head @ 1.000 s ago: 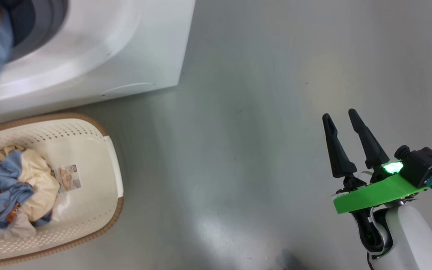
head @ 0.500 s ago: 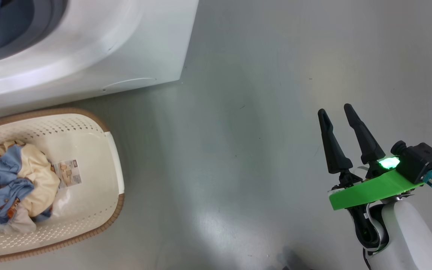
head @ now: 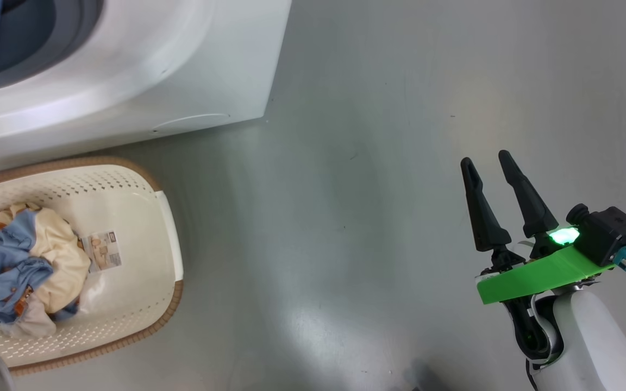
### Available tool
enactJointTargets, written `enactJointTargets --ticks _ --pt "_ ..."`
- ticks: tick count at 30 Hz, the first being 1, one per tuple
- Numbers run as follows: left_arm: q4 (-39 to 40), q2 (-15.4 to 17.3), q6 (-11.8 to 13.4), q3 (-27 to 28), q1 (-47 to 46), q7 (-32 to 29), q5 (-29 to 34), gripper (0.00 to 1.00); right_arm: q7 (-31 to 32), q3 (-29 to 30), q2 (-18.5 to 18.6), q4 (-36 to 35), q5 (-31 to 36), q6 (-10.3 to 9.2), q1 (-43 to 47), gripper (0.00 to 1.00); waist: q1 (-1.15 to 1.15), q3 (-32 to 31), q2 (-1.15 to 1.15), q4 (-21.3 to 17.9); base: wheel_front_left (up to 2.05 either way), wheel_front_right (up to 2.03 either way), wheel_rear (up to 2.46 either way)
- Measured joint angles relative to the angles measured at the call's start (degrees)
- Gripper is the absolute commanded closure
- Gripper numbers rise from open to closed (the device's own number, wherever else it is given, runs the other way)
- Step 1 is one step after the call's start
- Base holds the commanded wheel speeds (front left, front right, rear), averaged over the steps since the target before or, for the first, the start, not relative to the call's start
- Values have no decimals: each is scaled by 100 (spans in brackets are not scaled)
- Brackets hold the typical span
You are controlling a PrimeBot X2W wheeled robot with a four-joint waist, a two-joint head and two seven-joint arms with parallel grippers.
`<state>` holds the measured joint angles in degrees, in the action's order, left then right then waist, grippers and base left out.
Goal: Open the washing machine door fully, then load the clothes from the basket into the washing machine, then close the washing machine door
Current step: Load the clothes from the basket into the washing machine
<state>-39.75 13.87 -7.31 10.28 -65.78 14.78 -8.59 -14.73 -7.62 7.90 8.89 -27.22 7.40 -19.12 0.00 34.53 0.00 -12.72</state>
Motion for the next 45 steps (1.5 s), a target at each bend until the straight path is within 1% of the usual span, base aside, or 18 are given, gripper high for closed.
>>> enactJointTargets --ticks 8,17,29,35,41,45 --pt "-109 -223 0 79 488 0 -67 0 0 18 14 1 0 0 2 0 0 -78 0 79 0 0 0" --pt "231 -506 0 233 1298 -1 -2 0 0 111 113 -3 38 0 6 0 0 -171 0 235 0 0 0" --pt "1169 -743 0 141 2608 -1 36 0 0 232 191 -54 41 0 35 0 0 -304 0 465 0 0 0" --pt "1668 -907 0 146 3328 -1 -98 0 0 259 248 -70 42 0 107 0 0 -359 0 563 0 0 0" --pt "2253 -956 0 274 4040 -2 -109 0 0 259 277 -73 42 0 169 0 0 -384 0 592 0 0 0" --pt "2632 -1043 0 318 4457 -1 -67 0 0 254 283 -73 42 0 168 0 0 -394 0 570 0 0 0"
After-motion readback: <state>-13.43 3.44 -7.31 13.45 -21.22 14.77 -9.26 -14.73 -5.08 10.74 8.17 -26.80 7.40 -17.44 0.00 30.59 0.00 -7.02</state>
